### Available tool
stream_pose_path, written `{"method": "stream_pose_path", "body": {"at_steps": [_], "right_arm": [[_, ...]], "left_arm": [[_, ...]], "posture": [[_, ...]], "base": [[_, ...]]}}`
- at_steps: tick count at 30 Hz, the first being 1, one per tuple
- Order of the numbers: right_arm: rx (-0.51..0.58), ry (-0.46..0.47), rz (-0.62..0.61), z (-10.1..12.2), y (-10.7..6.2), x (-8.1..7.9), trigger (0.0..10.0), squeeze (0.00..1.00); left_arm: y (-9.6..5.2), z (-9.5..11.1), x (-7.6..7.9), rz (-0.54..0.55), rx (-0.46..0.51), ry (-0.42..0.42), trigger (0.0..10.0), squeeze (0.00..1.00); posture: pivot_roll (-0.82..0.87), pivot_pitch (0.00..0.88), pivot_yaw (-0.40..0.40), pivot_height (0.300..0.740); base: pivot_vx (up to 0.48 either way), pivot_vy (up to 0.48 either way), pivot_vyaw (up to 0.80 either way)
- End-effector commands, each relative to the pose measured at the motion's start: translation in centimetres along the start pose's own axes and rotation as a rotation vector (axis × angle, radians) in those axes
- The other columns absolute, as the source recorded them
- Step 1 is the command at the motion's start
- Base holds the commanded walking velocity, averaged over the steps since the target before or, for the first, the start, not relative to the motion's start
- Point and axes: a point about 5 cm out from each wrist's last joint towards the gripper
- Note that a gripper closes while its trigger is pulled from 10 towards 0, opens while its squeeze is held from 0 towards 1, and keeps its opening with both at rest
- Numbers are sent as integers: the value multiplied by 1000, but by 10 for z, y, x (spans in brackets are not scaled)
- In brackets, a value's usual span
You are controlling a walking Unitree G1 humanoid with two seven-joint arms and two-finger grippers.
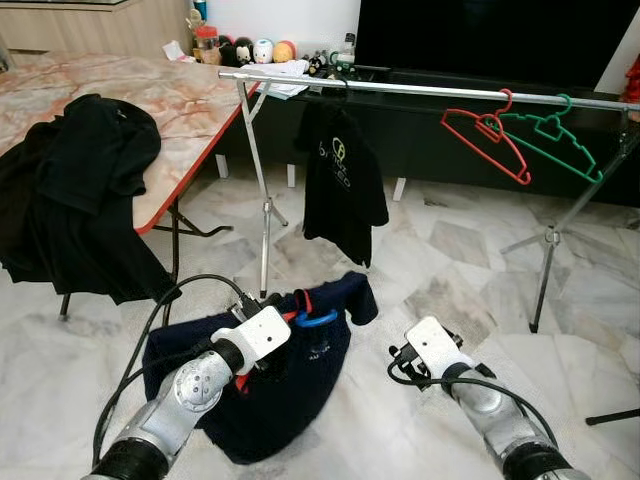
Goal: Hang hanger
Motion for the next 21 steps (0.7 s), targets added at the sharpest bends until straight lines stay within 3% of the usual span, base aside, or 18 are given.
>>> {"method": "stream_pose_path", "body": {"at_steps": [1,4,5,7,21], "right_arm": [[-41,43,-22,-8,-1,-3,10000,0],[-56,69,-36,-11,-2,-3,10000,0],[-66,86,-60,-12,-2,-1,10000,0],[-70,92,-68,-13,-2,1,10000,0],[-70,92,-68,-13,-2,1,10000,0]], "left_arm": [[3,2,-7,21,11,115,10000,0],[2,-4,-11,53,-27,197,10000,0],[1,-9,-14,75,-71,301,10000,0],[1,-11,-15,84,-83,327,10000,0],[1,-11,-15,84,-83,327,10000,0]], "posture": [[48,110,10,740],[49,109,10,740],[50,108,8,740],[50,107,7,740],[50,107,7,740]], "base": [[0,0,0],[0,0,0],[0,0,0],[0,0,0],[0,0,0]]}}
Point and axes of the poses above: a point about 5 cm out from each wrist's last joint towards the gripper, its own y axis pointing out of the wrist towards the gripper, its own z axis along the axis of the wrist's last joint, x = y × z, and after that the axes turned 3 degrees about -y, right-handed
